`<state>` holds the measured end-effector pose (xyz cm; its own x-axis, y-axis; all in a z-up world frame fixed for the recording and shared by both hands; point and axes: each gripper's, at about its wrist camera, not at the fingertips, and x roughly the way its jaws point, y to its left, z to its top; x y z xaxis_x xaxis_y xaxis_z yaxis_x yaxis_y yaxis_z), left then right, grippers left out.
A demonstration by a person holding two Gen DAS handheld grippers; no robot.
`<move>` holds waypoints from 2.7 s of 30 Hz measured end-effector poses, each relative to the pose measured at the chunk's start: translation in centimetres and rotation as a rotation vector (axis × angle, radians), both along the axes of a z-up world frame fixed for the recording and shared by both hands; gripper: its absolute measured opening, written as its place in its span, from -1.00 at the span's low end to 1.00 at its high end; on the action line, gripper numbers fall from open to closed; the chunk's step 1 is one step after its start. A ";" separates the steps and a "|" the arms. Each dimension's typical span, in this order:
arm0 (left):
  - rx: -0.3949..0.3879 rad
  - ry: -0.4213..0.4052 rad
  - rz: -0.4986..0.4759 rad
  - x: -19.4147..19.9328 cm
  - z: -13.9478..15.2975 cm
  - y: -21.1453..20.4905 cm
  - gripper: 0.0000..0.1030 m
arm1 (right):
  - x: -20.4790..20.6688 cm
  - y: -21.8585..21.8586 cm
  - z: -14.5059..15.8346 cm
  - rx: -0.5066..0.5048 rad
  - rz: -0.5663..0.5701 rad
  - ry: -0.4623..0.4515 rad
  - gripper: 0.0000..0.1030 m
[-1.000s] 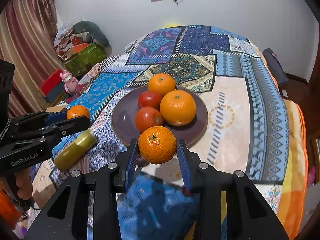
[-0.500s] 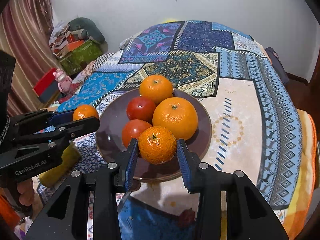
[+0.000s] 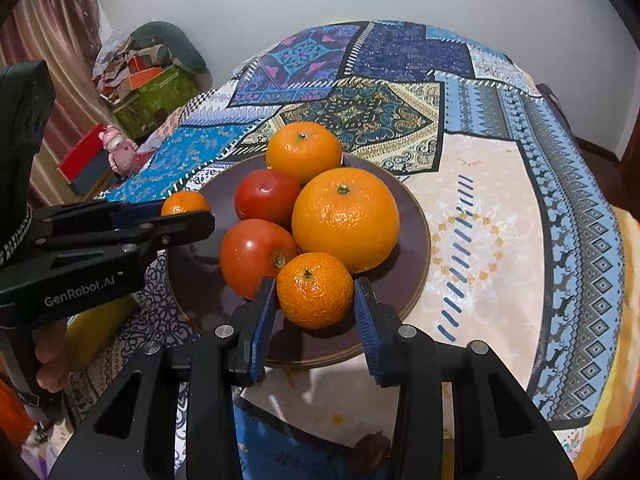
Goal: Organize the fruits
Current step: 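Place both mandarins on the plate and open both grippers, then grasp a yellow corn cylinder with the right gripper while the left gripper grasps another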
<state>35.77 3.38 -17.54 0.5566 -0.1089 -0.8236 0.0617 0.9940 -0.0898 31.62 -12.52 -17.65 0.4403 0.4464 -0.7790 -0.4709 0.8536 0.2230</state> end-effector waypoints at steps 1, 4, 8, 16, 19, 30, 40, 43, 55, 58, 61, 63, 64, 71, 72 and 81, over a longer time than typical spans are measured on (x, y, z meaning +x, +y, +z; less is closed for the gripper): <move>0.006 0.001 -0.001 0.1 0.0 -0.1 -0.32 | 0.0 0.0 -0.1 0.000 0.000 0.001 -0.29; 0.015 0.014 -0.006 0.5 -0.3 -0.4 -0.32 | 0.0 -0.1 0.0 0.005 0.001 0.005 -0.29; 0.024 0.023 -0.011 0.7 -0.6 -0.7 -0.32 | 0.0 -0.1 0.1 0.009 -0.009 -0.001 -0.28; -0.010 0.035 -0.001 0.6 -0.3 -0.5 -0.30 | -0.1 -0.2 0.7 0.020 -0.009 -0.008 -0.15; -0.012 0.014 0.007 0.0 0.5 -0.3 -0.30 | -0.4 -0.6 1.4 0.026 -0.017 -0.021 -0.12; 0.006 -0.072 0.032 -5.0 5.2 1.3 -0.24 | -2.6 -4.0 5.6 0.023 -0.083 -0.104 0.01; 0.046 -0.070 0.077 -10.5 5.9 4.0 -0.18 | -5.0 -6.8 5.7 -0.027 -0.125 -0.104 0.02; 0.051 -0.051 0.087 -11.7 5.2 4.5 -0.18 | -5.7 -7.6 4.6 -0.051 -0.135 -0.078 0.02; 0.038 0.056 0.132 -13.1 0.0 5.4 -0.17 | -8.3 -9.5 -0.4 -0.063 -0.142 0.086 0.02; 0.002 0.061 0.133 -13.1 -0.5 5.7 -0.17 | -8.5 -9.1 -1.2 -0.075 -0.132 0.102 -0.01; 0.028 0.067 0.116 -13.0 -1.1 5.2 -0.18 | -8.4 -8.9 -1.6 -0.066 -0.133 0.108 -0.12; 0.040 0.076 0.112 -12.7 -1.6 4.9 -0.18 | -8.4 -8.8 -1.6 -0.065 -0.141 0.096 -0.12; 0.049 0.076 0.116 -12.7 -1.8 4.8 -0.18 | -8.4 -8.7 -1.6 -0.065 -0.142 0.093 -0.12; 0.052 0.076 0.129 -12.3 -2.5 4.8 -0.18 | -7.7 -8.5 -2.1 -0.060 -0.148 0.098 -0.14; 0.053 0.078 0.126 -12.2 -2.5 4.7 -0.18 | -7.7 -8.2 -2.1 -0.066 -0.147 0.095 -0.14; 0.050 0.080 0.102 -12.2 -2.2 4.2 -0.27 | -7.7 -8.4 -1.8 -0.082 -0.132 0.060 -0.33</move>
